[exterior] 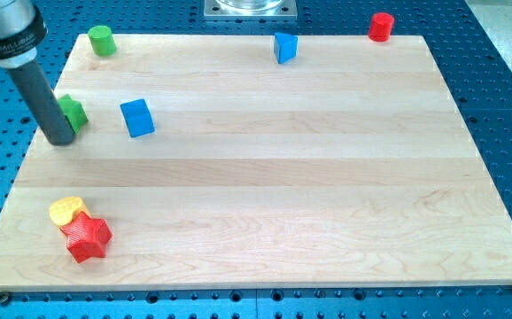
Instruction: Place the yellow hexagon and green star vertical to each other
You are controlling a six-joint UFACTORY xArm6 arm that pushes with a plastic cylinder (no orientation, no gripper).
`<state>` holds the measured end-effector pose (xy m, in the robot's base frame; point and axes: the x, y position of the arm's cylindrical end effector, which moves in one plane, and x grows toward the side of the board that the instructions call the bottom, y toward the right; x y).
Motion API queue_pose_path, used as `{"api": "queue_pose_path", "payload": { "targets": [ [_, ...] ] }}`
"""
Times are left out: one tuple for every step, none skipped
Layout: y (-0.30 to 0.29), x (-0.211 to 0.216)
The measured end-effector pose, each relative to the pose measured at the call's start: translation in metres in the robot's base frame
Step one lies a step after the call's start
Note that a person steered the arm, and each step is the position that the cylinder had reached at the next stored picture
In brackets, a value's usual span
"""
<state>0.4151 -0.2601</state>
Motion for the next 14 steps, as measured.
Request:
{"api": "queue_pose_path", "payload": {
  "targets": [
    [-0.026, 0.052],
    [-0.045, 0.066],
    [-0.045, 0.061],
    [-0.044, 0.017],
    [-0.026, -0.011],
    [-0.021, -0.011],
    [-0.021, -0.017],
    [-0.017, -0.033],
    [0.001, -0.046],
    [0.0, -0.019],
    [-0.042, 0.015],
    [-0.045, 0.01],
    [-0.045, -0.049],
    [-0.021, -0.064]
  ]
}}
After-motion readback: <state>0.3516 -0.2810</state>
